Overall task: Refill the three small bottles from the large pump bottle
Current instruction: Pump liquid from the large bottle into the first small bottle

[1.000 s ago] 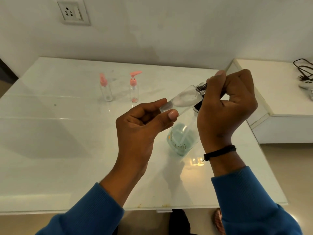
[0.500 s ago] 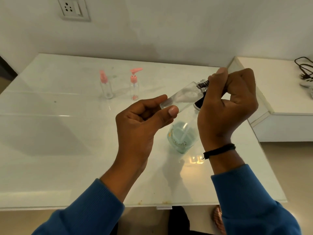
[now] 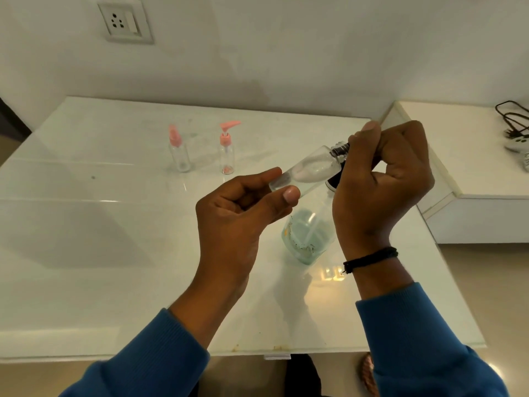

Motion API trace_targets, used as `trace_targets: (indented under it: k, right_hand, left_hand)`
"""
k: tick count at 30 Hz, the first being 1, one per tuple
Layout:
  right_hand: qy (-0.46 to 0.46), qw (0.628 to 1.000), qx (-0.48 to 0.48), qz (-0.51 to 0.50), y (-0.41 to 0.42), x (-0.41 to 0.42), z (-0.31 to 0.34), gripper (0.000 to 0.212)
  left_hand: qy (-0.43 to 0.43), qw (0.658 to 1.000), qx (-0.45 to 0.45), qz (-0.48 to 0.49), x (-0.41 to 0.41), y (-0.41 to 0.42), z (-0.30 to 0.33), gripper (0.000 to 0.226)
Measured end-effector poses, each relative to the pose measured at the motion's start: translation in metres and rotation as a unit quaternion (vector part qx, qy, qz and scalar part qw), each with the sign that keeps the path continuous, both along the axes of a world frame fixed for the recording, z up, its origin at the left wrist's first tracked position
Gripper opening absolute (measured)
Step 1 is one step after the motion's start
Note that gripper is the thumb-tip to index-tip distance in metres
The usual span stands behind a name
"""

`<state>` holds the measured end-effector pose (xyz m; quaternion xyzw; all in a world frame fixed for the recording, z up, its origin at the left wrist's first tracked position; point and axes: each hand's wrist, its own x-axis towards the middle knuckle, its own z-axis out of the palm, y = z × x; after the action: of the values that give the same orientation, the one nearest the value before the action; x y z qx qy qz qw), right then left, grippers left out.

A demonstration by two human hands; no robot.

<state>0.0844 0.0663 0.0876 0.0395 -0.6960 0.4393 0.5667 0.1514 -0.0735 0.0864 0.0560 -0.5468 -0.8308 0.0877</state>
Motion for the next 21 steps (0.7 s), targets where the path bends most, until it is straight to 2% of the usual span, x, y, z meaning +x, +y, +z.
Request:
trace_targets:
  k: [21]
  right_hand:
    - [0.004,1.0,0.017,-0.013,0.0029,-0.0013,0.0007,0.041]
  left_hand:
    - [0.004,1.0,0.001,-0.001,0.0002,-0.0005,0.0008,0.046]
